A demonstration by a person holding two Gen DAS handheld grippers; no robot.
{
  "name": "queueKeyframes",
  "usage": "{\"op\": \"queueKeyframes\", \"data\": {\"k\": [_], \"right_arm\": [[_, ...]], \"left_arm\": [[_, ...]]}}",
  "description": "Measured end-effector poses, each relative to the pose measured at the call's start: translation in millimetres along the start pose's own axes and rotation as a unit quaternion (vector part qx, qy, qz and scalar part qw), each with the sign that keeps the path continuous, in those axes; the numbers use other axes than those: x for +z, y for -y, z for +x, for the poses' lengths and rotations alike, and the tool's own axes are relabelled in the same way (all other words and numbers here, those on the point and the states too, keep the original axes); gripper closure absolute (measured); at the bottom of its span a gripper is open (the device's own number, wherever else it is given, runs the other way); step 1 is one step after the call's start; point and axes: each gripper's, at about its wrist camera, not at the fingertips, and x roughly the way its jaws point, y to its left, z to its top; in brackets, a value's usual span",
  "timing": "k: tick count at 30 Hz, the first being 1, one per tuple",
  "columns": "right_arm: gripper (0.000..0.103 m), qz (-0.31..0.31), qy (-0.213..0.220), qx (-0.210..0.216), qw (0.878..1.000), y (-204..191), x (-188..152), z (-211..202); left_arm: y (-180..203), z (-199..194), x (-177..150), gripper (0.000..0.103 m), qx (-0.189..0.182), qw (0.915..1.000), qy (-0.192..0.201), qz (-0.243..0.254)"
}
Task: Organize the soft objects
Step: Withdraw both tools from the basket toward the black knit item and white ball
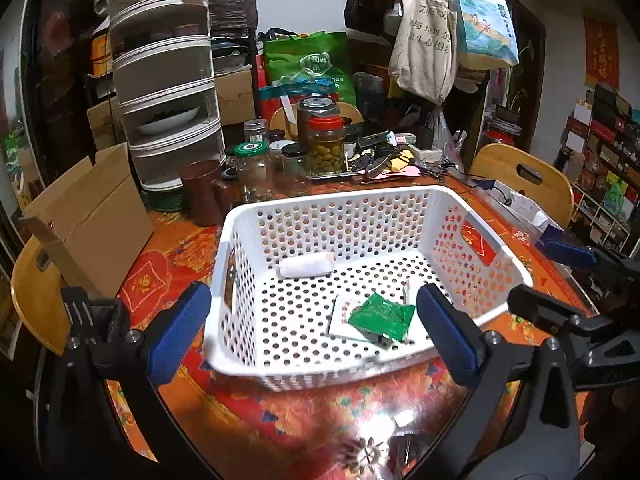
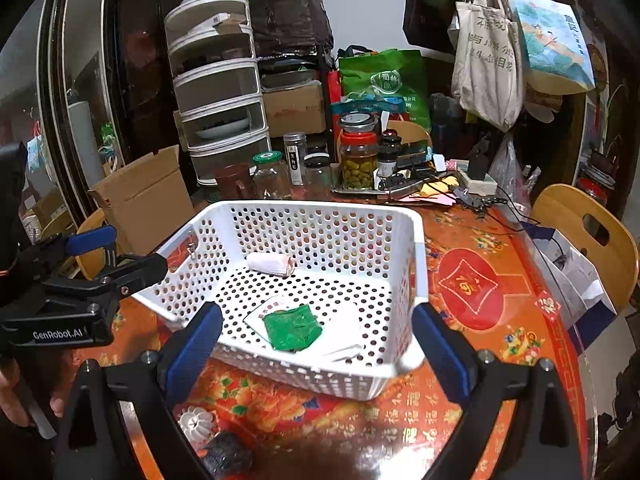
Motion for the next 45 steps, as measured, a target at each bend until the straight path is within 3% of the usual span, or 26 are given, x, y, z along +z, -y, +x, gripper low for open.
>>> {"op": "queueKeyframes", "data": {"k": [8, 21, 37, 45], "right_arm": [[0.003, -0.007, 0.007, 0.002, 1.000, -3.3, -19.8, -23.4], [0.003, -0.006, 0.008, 0.024, 1.000, -18.6, -65.3, -49.2], [0.003, 0.005, 0.015, 0.033, 0.999, -29.8, -101.4, -77.7], [0.003, 0.008, 0.005, 0.032, 0.999, -33.1, -117.9, -78.7]], "left_arm": [[-14.9, -39.6, -34.2, 0.001, -0.031, 0.9990, 0.004, -0.032], [-2.4, -91.6, -104.0, 0.000, -0.053, 0.9984, 0.003, -0.022], [-2.7, -119.1, -140.2, 0.000, -0.075, 0.9964, 0.006, -0.037], [1.0, -104.6, -169.4, 0.000, -0.084, 0.9954, -0.023, -0.040]]}}
